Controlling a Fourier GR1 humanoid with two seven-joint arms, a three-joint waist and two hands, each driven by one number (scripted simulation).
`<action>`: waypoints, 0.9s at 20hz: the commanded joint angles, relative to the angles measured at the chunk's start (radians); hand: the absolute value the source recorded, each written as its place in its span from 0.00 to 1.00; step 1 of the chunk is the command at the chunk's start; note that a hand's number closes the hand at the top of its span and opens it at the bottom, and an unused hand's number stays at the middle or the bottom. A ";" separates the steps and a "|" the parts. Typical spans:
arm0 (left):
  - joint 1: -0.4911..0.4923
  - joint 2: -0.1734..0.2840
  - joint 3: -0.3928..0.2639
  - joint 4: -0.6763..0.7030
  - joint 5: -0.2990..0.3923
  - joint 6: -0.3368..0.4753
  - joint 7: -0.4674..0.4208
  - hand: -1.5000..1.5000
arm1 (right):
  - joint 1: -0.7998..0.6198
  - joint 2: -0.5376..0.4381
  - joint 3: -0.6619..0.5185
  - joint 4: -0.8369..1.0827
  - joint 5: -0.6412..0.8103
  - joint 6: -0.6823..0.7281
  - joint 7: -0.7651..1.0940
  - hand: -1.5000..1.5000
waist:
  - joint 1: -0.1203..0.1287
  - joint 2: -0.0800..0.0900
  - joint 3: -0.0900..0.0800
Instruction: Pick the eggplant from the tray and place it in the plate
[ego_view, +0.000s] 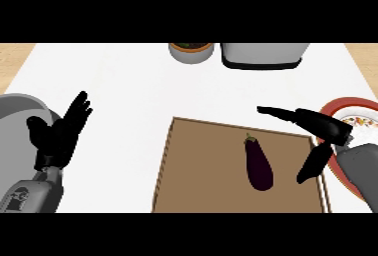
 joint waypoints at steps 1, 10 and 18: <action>0.048 0.002 0.005 -0.079 -0.016 0.004 0.023 0.50 | -0.015 0.022 0.026 -0.063 0.079 0.001 0.091 0.00 | 0.005 -0.001 0.000; 0.015 -0.062 0.018 -0.013 -0.060 -0.004 0.010 0.50 | -0.041 0.090 0.069 -0.059 0.240 0.071 0.166 0.00 | 0.001 0.001 0.000; -0.017 -0.076 0.071 0.025 -0.088 -0.052 0.008 0.50 | -0.011 0.149 0.047 -0.006 0.372 0.085 0.125 0.00 | 0.001 0.001 0.000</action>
